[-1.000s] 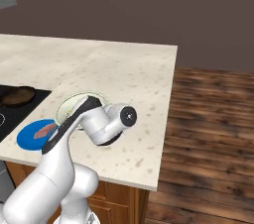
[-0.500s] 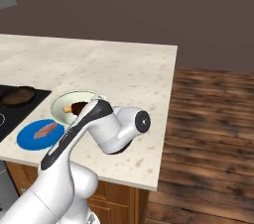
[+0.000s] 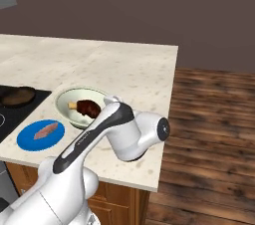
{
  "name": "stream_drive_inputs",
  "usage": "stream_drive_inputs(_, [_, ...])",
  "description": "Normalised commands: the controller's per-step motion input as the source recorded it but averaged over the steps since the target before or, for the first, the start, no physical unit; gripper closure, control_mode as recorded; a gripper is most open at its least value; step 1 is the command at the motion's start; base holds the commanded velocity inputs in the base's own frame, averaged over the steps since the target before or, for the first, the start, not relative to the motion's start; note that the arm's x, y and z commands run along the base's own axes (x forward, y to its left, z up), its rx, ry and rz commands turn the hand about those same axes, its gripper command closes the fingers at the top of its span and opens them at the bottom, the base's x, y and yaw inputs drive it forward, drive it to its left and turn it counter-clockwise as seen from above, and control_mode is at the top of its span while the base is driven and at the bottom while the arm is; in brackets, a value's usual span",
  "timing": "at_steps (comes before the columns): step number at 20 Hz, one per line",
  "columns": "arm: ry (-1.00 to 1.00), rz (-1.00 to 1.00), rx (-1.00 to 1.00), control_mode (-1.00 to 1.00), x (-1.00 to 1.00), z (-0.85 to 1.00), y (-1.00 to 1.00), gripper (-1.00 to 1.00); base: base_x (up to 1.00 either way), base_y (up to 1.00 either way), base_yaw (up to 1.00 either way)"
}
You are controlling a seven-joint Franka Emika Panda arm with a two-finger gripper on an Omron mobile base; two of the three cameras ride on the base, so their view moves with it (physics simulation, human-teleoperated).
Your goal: Place one of the steaks on the plate and the other in the bowl. Then place the bowl in the fridge.
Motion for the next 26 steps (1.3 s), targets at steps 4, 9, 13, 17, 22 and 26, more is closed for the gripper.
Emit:
stream_drive_inputs(4, [0.00, 0.00, 0.00, -1.00, 0.00, 0.00, 0.02, 1.00, 0.00, 0.00, 0.00])
stream_drive_inputs(9, [0.00, 0.00, 0.00, 1.00, 0.00, 0.00, 0.00, 1.00, 0.00, 0.00, 0.00])
stream_drive_inputs(13, [0.00, 0.00, 0.00, 1.00, 0.00, 0.00, 0.00, 1.00, -0.28, 0.00, 0.03])
stream_drive_inputs(17, [0.00, 0.00, 0.00, 1.00, 0.00, 0.00, 0.00, 1.00, -0.59, 0.00, 0.10])
stream_drive_inputs(22, [0.00, 0.00, 0.00, 1.00, 0.00, 0.00, 0.00, 1.00, -0.60, 0.23, 0.19])
stream_drive_inputs(26, [0.00, 0.00, 0.00, 1.00, 0.00, 0.00, 0.00, 1.00, -0.39, 0.52, 0.28])
